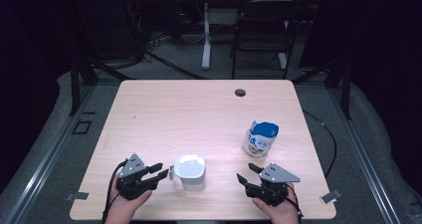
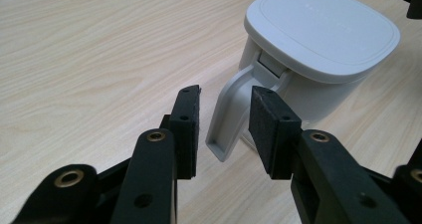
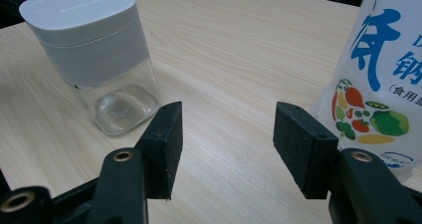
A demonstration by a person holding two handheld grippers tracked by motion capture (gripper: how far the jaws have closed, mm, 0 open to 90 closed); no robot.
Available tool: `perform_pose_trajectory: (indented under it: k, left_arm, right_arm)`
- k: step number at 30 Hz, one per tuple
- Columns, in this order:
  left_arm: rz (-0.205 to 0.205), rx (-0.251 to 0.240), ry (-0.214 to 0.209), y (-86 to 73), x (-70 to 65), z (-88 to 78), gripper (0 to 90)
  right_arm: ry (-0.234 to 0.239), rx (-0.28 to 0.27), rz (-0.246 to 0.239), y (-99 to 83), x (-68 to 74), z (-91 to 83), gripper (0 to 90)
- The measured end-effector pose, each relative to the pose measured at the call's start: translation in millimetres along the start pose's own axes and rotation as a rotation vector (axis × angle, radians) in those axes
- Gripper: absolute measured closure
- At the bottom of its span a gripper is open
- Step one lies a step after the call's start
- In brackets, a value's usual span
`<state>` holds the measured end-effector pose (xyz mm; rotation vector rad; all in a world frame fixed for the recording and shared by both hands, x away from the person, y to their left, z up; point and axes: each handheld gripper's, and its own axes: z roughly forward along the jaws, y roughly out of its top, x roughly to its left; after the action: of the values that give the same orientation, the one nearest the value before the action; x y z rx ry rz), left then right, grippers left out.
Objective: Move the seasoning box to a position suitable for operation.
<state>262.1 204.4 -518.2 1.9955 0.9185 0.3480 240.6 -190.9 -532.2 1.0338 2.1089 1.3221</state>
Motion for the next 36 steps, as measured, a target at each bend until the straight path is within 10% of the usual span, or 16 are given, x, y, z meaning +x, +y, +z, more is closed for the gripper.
perform_pose_trajectory:
  k: [16,36]
  left_arm:
    - [-0.017,-0.037,-0.040,10.1,4.0,-4.9,64.0]
    - [0.012,-0.045,-0.076,32.0,-3.8,-7.8,86.3]
  right_arm:
    - [0.010,0.013,-0.036,0.2,4.4,2.0,48.4]
    - [0.013,0.009,-0.029,3.3,8.5,0.6,51.0]
